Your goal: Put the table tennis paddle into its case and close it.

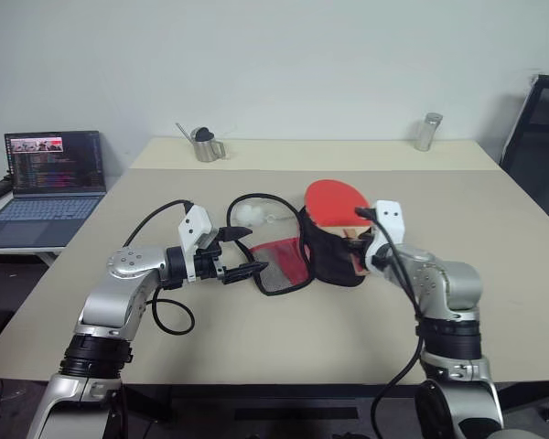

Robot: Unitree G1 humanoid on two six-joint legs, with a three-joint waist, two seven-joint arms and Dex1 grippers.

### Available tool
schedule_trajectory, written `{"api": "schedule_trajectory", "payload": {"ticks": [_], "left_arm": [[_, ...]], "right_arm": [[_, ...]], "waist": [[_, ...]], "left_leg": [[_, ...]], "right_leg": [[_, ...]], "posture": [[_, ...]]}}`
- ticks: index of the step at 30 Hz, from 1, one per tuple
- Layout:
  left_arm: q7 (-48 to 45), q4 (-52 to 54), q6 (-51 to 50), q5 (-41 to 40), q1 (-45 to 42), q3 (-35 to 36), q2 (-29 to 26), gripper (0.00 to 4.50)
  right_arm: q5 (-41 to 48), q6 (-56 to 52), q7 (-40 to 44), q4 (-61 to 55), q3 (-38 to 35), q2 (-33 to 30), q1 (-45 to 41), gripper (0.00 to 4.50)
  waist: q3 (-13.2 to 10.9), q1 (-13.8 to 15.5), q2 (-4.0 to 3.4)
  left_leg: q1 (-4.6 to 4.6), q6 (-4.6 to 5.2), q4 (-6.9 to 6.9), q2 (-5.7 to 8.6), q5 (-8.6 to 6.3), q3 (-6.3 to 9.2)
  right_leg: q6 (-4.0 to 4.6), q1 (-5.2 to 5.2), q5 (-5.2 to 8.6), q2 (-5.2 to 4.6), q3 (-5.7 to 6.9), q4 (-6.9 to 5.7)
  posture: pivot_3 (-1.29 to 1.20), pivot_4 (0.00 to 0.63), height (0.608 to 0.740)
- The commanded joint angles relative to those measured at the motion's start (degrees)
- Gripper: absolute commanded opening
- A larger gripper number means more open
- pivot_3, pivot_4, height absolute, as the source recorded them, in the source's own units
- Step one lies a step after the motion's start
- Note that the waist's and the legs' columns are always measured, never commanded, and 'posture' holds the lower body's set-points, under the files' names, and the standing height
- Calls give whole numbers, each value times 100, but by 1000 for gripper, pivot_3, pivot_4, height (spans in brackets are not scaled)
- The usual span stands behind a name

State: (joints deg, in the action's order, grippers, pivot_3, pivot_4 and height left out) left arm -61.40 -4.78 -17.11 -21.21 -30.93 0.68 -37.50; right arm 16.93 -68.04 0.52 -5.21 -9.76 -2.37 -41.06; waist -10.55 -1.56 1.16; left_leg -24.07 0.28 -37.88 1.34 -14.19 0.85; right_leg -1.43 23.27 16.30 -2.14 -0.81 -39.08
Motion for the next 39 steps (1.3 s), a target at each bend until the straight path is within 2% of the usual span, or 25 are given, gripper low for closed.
{"api": "schedule_trajectory", "payload": {"ticks": [1,17,31,39], "left_arm": [[37,251,66,-22,21,141,-83,4500],[49,245,99,11,29,108,-133,4500],[50,243,101,51,12,74,-136,4500],[48,269,81,74,10,74,-125,4500]], "right_arm": [[-142,458,-184,-6,18,92,-93,1137],[-597,1960,-342,1849,226,300,-527,1137],[-756,2093,-428,2133,272,299,-614,1137],[-712,1799,-347,1964,393,417,-540,1137]], "waist": [[0,1,0],[0,-45,0],[0,-41,0],[1,-44,-1]], "left_leg": [[0,0,0,2,0,0],[5,-1,1,0,1,-2],[5,-2,1,0,1,-3],[5,-2,1,0,1,-3]], "right_leg": [[0,0,0,-1,-1,0],[0,1,0,3,-2,-6],[1,1,0,3,-3,-6],[1,1,0,3,-3,-6]], "posture": [[0,150,740],[0,150,740],[0,150,740],[0,150,740]]}}
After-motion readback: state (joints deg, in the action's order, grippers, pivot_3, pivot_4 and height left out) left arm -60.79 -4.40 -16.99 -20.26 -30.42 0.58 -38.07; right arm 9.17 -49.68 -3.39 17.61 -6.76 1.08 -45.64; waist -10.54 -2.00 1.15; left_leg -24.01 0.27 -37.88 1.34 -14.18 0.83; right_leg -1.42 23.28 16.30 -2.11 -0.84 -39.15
